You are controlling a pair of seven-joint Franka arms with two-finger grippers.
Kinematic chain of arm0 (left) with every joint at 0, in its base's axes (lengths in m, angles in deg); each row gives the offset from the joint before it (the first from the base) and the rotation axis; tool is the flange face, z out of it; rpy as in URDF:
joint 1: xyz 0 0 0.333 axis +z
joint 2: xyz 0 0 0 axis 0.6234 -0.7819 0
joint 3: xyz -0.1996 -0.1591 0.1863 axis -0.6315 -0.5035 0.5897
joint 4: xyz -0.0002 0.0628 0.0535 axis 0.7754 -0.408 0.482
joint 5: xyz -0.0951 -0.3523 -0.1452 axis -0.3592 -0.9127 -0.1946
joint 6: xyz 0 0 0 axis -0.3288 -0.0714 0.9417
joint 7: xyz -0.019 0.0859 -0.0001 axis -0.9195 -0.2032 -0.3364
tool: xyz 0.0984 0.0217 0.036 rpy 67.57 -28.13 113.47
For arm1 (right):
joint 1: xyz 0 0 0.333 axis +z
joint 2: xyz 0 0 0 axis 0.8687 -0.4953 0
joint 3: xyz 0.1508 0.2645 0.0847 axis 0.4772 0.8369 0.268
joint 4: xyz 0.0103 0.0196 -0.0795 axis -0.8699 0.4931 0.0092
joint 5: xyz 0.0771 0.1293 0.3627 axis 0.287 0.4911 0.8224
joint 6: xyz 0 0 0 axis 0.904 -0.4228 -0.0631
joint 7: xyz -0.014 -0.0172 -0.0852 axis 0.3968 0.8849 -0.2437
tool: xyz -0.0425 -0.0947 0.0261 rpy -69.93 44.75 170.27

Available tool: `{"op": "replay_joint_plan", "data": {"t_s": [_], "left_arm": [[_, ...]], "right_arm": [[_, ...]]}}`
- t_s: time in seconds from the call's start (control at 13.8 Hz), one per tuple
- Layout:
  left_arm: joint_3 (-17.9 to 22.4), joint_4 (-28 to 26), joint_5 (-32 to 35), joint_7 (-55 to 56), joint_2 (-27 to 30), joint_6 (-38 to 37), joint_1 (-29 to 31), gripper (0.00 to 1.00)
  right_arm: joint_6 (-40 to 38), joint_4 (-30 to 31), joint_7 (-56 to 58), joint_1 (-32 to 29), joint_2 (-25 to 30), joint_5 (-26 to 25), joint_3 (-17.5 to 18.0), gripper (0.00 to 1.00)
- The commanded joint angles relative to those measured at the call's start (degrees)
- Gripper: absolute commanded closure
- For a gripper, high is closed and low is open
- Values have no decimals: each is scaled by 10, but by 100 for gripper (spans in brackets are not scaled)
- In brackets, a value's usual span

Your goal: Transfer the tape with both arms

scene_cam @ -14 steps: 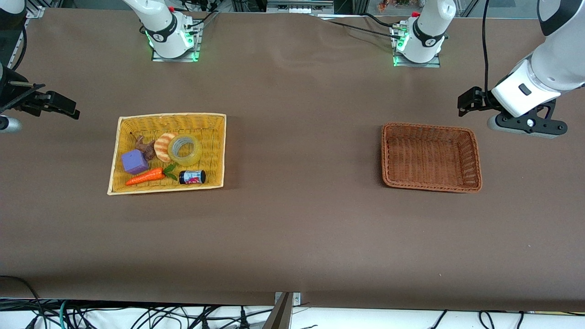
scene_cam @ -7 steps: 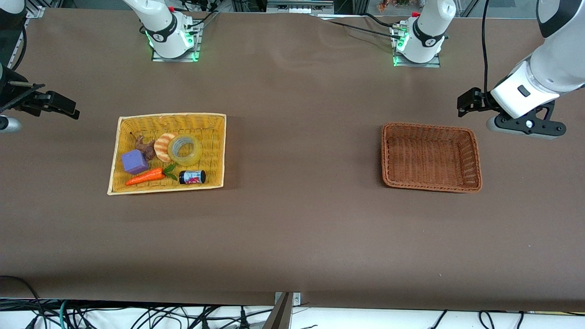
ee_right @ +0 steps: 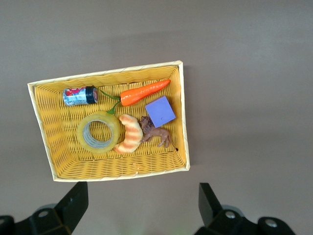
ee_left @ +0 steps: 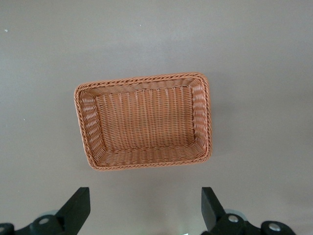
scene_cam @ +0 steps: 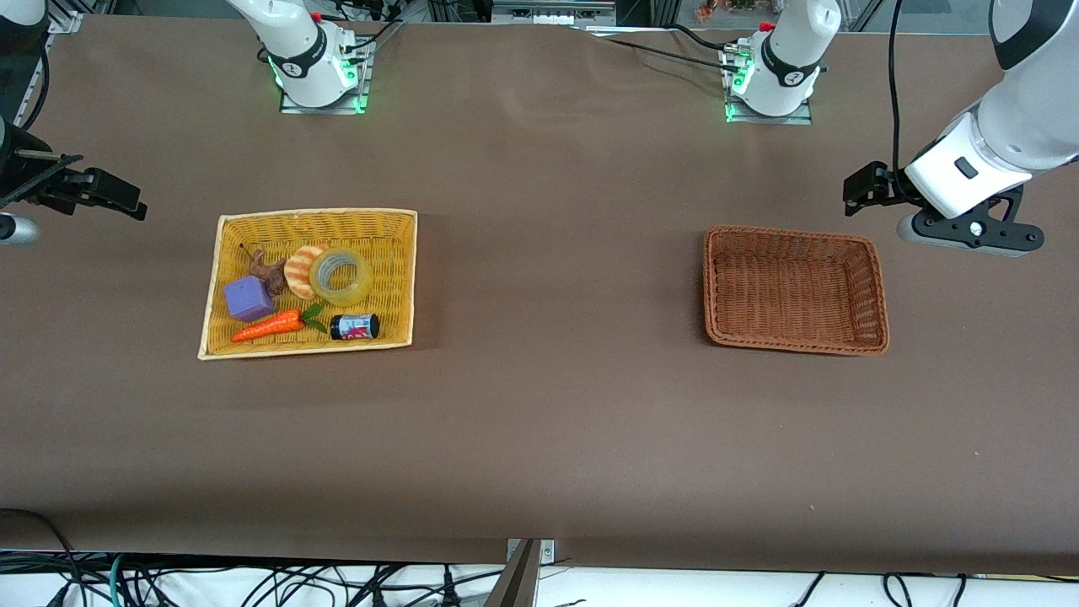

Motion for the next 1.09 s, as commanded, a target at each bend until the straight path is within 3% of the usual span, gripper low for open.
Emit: {"op": "replay_joint_plan", "data": {"t_s": [0.0, 0.58, 0.8, 1.02], "left_arm": [[-3, 18, 20, -10, -7, -12, 1, 0], [-2, 18, 20, -10, -7, -12, 1, 0], [-1, 18, 20, -10, -7, -12, 1, 0], [-1, 18, 20, -10, -7, -12, 1, 0]], "right_arm": [[-11, -16, 6, -10, -14, 1, 6, 0], [-9, -7, 5, -1, -59, -2, 10, 0], [18, 7, -11, 42, -89, 4, 11, 0], [89, 56, -113, 103, -101, 4, 11, 0]]}}
